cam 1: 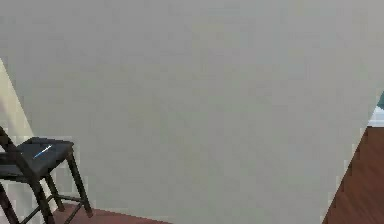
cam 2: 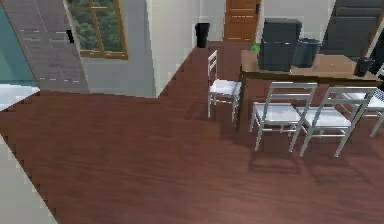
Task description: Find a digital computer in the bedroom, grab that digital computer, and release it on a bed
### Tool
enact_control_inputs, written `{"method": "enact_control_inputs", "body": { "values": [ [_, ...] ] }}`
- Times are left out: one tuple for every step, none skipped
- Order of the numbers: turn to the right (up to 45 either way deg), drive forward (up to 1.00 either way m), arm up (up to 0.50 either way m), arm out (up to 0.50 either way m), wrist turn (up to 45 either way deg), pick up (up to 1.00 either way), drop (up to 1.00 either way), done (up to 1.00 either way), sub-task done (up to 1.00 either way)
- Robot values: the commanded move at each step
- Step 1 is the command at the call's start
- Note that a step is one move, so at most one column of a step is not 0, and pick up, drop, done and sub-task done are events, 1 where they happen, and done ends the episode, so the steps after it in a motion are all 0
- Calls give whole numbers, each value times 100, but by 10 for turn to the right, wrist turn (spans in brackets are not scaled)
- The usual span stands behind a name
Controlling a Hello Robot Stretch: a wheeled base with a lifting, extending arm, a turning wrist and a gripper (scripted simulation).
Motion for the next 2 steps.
{"method": "enact_control_inputs", "body": {
  "values": [
    [90, 0, 0, 0, 0, 0, 0, 0, 0],
    [0, 5, 0, 0, 0, 0, 0, 0, 0]
  ]
}}
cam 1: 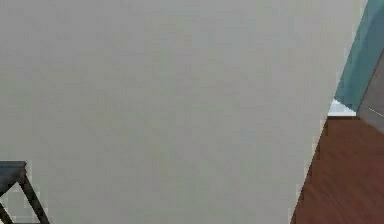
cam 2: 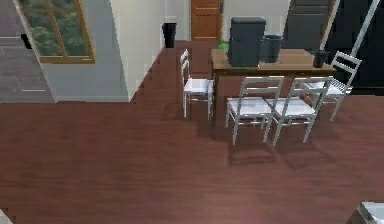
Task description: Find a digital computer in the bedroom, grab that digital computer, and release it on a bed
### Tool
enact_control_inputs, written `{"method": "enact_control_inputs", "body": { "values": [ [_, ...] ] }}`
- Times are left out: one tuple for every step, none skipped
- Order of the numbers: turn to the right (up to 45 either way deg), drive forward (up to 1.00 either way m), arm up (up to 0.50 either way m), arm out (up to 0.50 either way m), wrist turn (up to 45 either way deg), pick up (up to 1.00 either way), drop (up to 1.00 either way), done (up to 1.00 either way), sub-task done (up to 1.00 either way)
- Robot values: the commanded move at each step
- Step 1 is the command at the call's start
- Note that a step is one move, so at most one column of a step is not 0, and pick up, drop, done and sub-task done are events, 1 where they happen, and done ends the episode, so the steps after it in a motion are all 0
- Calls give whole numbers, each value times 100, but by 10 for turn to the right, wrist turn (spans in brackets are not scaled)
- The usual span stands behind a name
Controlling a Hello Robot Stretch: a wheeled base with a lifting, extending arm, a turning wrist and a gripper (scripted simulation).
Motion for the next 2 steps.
{"method": "enact_control_inputs", "body": {
  "values": [
    [-450, 0, 0, 0, 0, 0, 0, 0, 0],
    [-300, 0, 0, 0, 0, 0, 0, 0, 0]
  ]
}}
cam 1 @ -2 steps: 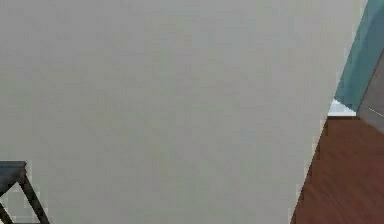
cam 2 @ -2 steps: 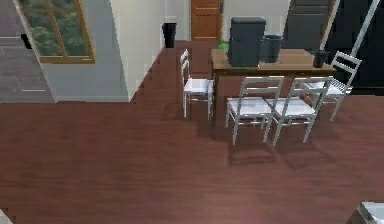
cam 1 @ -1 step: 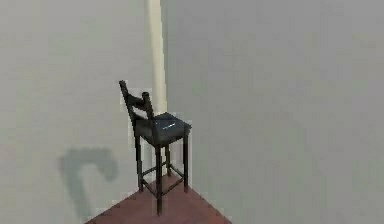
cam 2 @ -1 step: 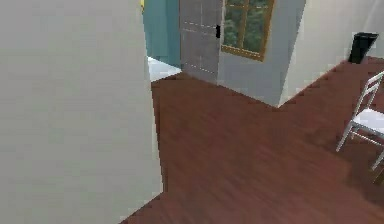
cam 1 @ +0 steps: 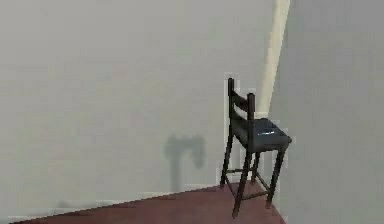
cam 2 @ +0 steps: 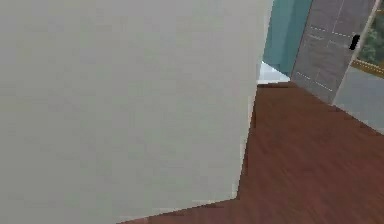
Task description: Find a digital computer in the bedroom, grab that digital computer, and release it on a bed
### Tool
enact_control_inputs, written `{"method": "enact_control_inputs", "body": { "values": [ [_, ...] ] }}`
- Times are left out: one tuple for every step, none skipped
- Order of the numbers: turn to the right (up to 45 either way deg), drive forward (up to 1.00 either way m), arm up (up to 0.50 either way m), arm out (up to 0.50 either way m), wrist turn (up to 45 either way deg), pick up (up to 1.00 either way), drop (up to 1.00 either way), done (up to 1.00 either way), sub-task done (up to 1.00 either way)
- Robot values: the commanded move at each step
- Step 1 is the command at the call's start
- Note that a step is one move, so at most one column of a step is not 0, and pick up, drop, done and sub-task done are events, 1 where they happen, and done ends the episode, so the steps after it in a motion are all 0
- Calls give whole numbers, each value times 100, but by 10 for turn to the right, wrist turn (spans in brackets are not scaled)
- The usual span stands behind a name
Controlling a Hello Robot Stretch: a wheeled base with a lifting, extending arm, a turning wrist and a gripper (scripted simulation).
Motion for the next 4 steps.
{"method": "enact_control_inputs", "body": {
  "values": [
    [0, 45, 0, 0, 0, 0, 0, 0, 0],
    [-450, 0, 0, 0, 0, 0, 0, 0, 0],
    [-270, 0, 0, 0, 0, 0, 0, 0, 0],
    [0, 35, 0, 0, 0, 0, 0, 0, 0]
  ]
}}
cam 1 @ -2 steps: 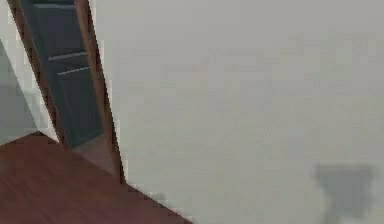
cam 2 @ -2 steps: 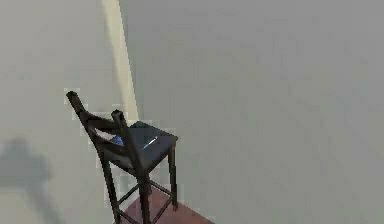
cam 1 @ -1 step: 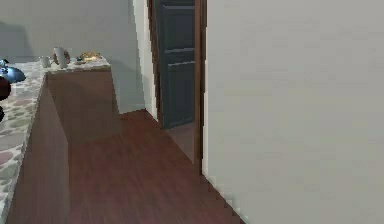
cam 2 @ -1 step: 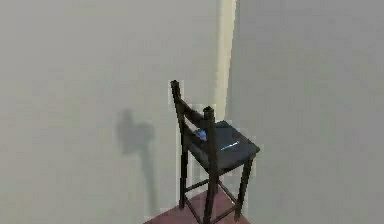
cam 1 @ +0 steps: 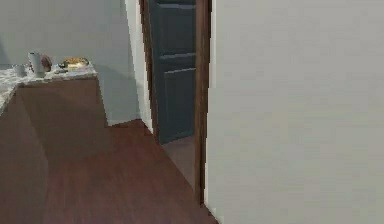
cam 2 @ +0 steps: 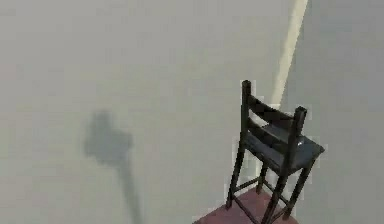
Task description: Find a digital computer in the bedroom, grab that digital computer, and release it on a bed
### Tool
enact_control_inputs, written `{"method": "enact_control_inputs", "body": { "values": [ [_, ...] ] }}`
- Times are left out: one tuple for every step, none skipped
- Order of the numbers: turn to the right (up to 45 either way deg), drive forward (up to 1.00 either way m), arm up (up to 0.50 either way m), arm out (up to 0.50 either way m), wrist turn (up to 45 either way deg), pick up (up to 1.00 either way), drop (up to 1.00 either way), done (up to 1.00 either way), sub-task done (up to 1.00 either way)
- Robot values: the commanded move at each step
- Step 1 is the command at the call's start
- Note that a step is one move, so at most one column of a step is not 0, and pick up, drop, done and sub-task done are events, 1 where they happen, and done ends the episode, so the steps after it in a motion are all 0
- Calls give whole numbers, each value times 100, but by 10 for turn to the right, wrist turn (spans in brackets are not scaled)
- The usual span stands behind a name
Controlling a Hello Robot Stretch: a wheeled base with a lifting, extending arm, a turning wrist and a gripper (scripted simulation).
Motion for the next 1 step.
{"method": "enact_control_inputs", "body": {
  "values": [
    [-90, 0, 0, 0, 0, 0, 0, 0, 0]
  ]
}}
